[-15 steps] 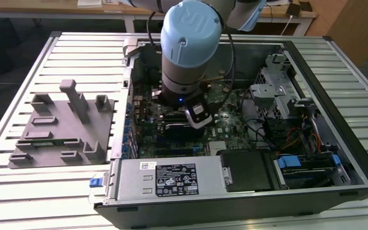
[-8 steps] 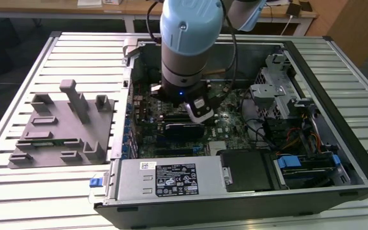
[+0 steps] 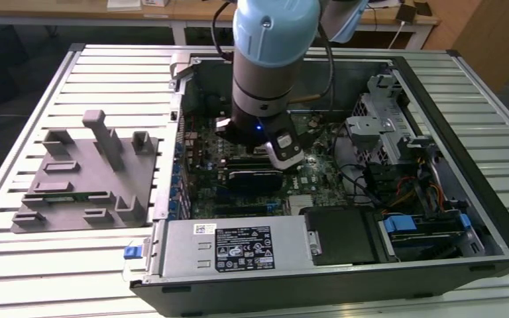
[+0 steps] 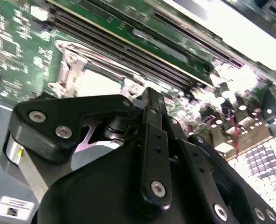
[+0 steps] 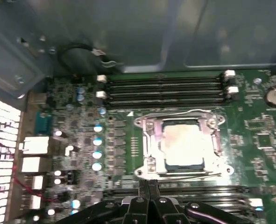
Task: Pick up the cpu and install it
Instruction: 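Install the second cpu locking lever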
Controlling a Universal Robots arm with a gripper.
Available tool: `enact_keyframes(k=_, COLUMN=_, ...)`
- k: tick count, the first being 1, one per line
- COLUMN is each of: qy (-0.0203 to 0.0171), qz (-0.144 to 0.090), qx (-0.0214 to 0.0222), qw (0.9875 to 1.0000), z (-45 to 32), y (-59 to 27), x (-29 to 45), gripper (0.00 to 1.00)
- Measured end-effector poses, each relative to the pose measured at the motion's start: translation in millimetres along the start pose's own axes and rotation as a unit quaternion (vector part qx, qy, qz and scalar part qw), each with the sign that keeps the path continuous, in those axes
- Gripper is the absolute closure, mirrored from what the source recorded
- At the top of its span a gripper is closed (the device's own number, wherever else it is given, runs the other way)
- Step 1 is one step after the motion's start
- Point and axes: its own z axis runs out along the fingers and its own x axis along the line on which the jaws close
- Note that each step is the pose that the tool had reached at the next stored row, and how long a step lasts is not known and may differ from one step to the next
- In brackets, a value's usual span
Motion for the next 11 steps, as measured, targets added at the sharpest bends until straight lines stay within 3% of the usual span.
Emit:
enact_keyframes(k=5, qy=-0.0003, qz=0.000, qx=0.0052, qw=1.0000, z=0.6, y=3.2, x=-13.8, gripper=0.89)
enact_keyframes(k=11, qy=-0.0008, qz=0.000, qx=0.0167, qw=0.9999, z=4.9, y=17.5, x=-20.8, gripper=0.89)
